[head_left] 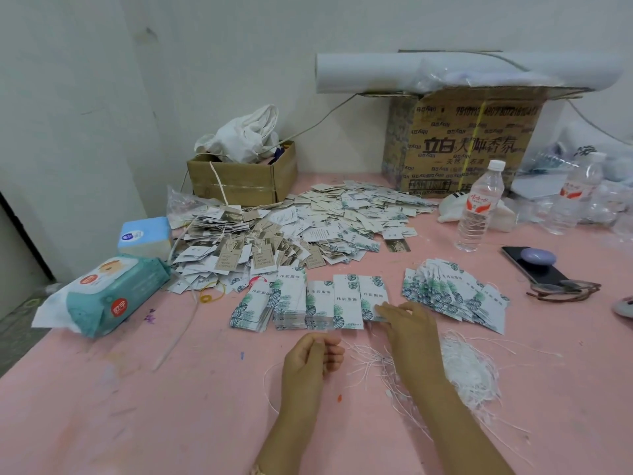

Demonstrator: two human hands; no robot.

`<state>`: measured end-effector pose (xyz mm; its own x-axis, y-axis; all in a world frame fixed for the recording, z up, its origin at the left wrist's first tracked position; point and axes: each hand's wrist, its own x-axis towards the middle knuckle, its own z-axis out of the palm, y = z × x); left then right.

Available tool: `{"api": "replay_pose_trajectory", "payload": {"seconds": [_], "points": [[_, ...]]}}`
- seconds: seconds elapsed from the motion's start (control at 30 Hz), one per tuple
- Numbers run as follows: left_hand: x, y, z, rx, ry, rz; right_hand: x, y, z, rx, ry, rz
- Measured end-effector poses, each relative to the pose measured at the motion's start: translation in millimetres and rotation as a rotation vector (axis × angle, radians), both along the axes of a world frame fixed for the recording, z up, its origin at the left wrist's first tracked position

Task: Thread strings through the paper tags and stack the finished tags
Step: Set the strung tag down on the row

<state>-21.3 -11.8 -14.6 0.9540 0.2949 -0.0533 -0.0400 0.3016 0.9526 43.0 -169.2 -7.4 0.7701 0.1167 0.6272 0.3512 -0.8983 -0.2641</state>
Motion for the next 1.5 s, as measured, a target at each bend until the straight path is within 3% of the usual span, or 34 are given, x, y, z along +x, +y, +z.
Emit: {"api": "replay_pose_trajectory", "payload": {"seconds": [0.23, 0.43, 0.53, 0.7, 0.77, 0.87, 1.0, 1.1, 1.2, 1.27, 1.4, 1.5], "points": [[1.1, -0.1, -0.1, -0.005, 0.007, 0.001, -4.0, -0.4, -1.5, 0.159, 0.013, 0.023], [0.5, -0.5, 0.4, -0.008, 0.004, 0.004, -4.7, -5.1, -2.0, 0.133, -0.028, 0.018], [-0.4, -0.5, 1.5, -0.021, 0.001, 0.002, 0.1, -8.0, -4.5, 0.029, -0.062, -0.074], [-3.4, 0.5, 3.7, -0.016, 0.01, -0.051, -2.8, -11.9, 2.3, 0.116, -0.278, -0.266], [-2.9, 0.8, 2.8, 0.0, 0.02, -0.071, -4.6, -12.6, 2.2, 0.096, -0.35, -0.224], [-1.2, -0.1, 4.1, -0.004, 0.025, -0.093, -9.4, -4.5, 2.2, 0.067, -0.436, 0.005], [1.3, -0.3, 7.4, -0.171, 0.033, -0.02, -17.0, 20.7, -0.1, 0.006, -0.316, 0.393], [1.4, 6.0, 4.1, -0.106, 0.011, 0.135, -20.1, 34.1, -4.3, 0.006, -0.1, 0.545], [1.7, 15.0, 1.4, -0.111, -0.008, 0.284, -21.2, 33.8, -7.4, 0.071, 0.151, 0.466], [1.5, 17.4, 3.2, -0.107, -0.01, 0.33, -19.6, 31.4, -10.1, 0.069, 0.221, 0.407], [-0.9, 13.1, 5.5, -0.04, -0.001, 0.304, -17.8, 30.1, -7.5, 0.094, 0.252, 0.365], [-1.3, 11.9, 2.8, 0.013, 0.056, 0.298, -15.8, 32.5, -1.8, 0.049, 0.157, 0.329]]}}
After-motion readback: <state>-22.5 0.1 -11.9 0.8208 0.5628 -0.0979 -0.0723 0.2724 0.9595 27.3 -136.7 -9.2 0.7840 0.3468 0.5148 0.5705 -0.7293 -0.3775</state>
